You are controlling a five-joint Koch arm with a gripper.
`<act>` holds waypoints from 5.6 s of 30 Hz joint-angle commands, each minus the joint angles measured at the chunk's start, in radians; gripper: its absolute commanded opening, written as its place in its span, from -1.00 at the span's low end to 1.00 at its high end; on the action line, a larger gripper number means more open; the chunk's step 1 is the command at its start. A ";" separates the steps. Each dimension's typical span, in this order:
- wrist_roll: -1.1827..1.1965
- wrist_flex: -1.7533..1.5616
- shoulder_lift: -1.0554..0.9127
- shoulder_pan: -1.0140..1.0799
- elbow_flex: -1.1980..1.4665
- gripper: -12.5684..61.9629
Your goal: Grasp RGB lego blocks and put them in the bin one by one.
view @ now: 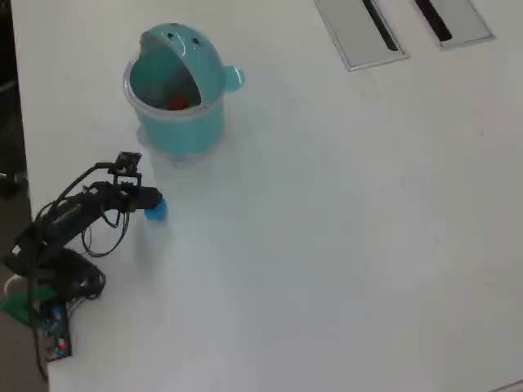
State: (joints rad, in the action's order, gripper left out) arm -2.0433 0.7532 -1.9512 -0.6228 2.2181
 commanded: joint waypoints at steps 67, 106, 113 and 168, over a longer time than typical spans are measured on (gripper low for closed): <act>0.318 -0.051 -0.008 -0.311 -0.715 -0.39; 0.334 -0.454 0.457 -0.225 -1.045 0.07; 0.339 -0.399 0.250 -0.206 -0.834 0.11; 1.055 -0.405 -0.400 0.184 -0.428 0.26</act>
State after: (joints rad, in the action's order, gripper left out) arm -1.0109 0.3590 -2.2887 -0.4525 1.8224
